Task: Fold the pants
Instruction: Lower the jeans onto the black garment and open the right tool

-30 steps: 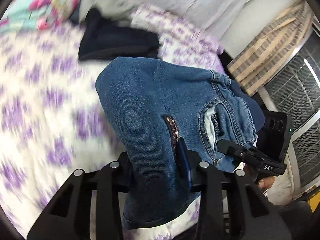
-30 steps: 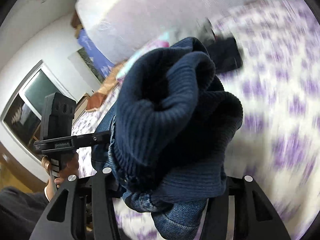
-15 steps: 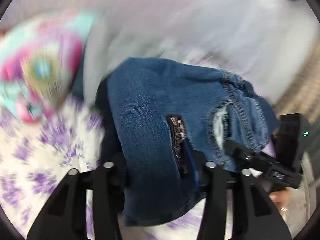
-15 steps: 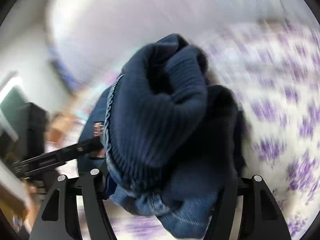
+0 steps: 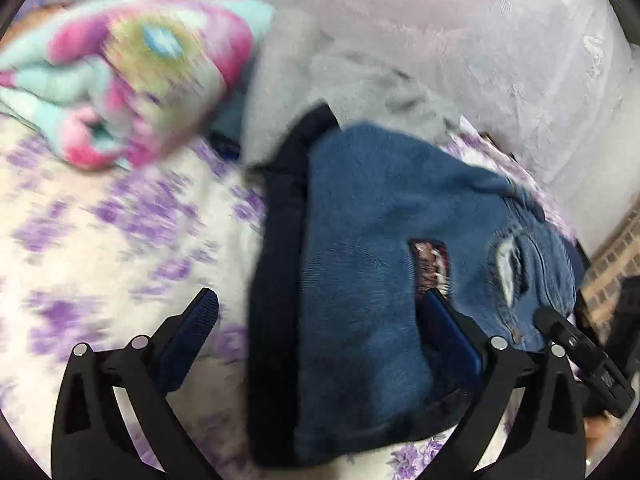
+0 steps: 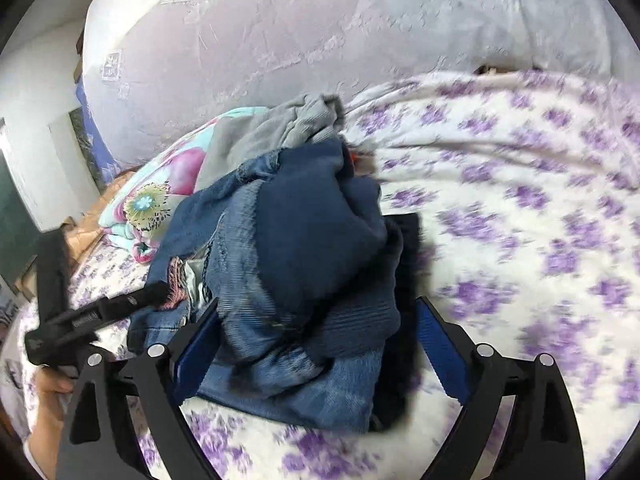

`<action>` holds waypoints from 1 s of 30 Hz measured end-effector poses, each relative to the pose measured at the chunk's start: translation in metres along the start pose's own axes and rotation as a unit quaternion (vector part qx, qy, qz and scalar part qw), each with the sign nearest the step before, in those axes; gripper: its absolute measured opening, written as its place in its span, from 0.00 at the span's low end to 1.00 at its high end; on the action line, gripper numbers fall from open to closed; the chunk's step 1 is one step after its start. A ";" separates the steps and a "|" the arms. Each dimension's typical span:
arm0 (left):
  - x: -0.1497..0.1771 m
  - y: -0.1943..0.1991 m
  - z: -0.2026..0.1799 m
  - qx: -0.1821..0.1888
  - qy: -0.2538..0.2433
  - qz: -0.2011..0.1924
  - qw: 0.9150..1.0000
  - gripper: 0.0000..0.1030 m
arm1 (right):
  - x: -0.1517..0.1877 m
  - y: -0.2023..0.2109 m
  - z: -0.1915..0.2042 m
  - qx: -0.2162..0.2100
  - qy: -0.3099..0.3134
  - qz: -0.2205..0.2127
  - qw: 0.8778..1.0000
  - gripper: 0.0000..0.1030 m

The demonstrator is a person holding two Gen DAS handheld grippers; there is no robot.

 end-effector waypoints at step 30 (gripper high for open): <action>0.068 0.091 -0.097 -0.142 -0.182 -0.026 0.973 0.95 | 0.055 0.132 0.046 0.114 0.003 -0.161 0.980 0.96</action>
Point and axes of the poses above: each gripper's, at about its wrist camera, not at the fingertips, and y roughly against the way its jaws point, z to its left, x to its underside, the point moved 3 cm from there along -y, roughly the way its jaws point, and after that the axes turned 10 degrees about x, right-handed, at the moved point
